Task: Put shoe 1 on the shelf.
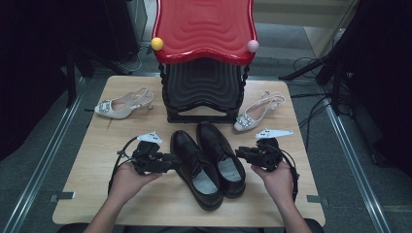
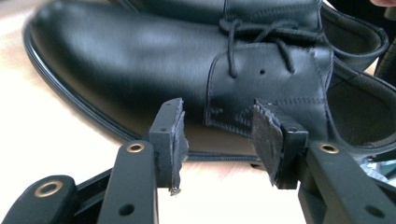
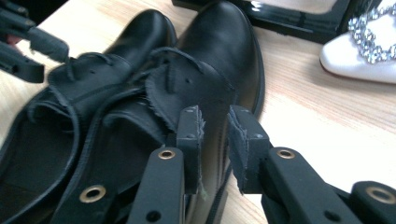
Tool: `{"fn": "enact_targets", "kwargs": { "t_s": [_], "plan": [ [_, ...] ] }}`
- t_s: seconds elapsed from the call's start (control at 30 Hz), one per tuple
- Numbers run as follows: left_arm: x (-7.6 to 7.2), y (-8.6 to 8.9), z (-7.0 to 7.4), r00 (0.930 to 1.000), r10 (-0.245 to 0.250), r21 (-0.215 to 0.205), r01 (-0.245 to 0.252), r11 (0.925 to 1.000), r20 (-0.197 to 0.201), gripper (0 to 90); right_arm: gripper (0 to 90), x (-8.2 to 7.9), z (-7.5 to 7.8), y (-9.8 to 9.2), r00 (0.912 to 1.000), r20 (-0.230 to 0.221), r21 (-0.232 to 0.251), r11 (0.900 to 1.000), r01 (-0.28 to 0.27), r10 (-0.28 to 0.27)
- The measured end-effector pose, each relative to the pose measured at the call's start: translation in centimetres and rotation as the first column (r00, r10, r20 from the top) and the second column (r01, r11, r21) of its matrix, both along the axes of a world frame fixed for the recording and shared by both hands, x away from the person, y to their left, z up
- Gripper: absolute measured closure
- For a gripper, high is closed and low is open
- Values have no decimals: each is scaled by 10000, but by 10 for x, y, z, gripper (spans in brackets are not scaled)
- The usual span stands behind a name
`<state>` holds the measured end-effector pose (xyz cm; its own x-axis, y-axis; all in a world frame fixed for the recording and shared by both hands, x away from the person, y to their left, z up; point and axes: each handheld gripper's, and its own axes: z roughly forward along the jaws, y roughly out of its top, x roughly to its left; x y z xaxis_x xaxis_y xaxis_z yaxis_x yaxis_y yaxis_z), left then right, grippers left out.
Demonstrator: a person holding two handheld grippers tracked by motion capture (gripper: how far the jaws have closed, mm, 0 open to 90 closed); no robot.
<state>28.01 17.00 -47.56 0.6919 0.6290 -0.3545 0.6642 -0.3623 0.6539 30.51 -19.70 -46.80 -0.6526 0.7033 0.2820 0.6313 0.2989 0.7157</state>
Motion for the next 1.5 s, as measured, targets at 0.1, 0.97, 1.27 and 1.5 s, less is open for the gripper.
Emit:
{"fn": "enact_targets", "kwargs": {
  "t_s": [0.1, 0.97, 1.27, 1.5],
  "plan": [
    [3, -1, 8, 9999, -102, 52, 101, 9999, 60, 519, 722, -6, 6, 2, 9998, 95, 155, 9998, -155, 154],
    [43, -18, 85, 9947, -478, -31, 483, 9988, 906, 482, 577, -40, 8, 56, 9841, -881, -310, 9870, -1575, 1542],
    [59, -21, 114, 9912, -495, -85, 509, 9987, 1226, 482, 532, -37, -1, 67, 9843, -995, -733, 9855, -1532, 1457],
    [72, -24, 134, 9887, -573, 120, 561, 9984, 1382, 488, 507, -31, -11, 83, 9811, -1071, -1110, 9787, -1726, 1609]
  ]
}}
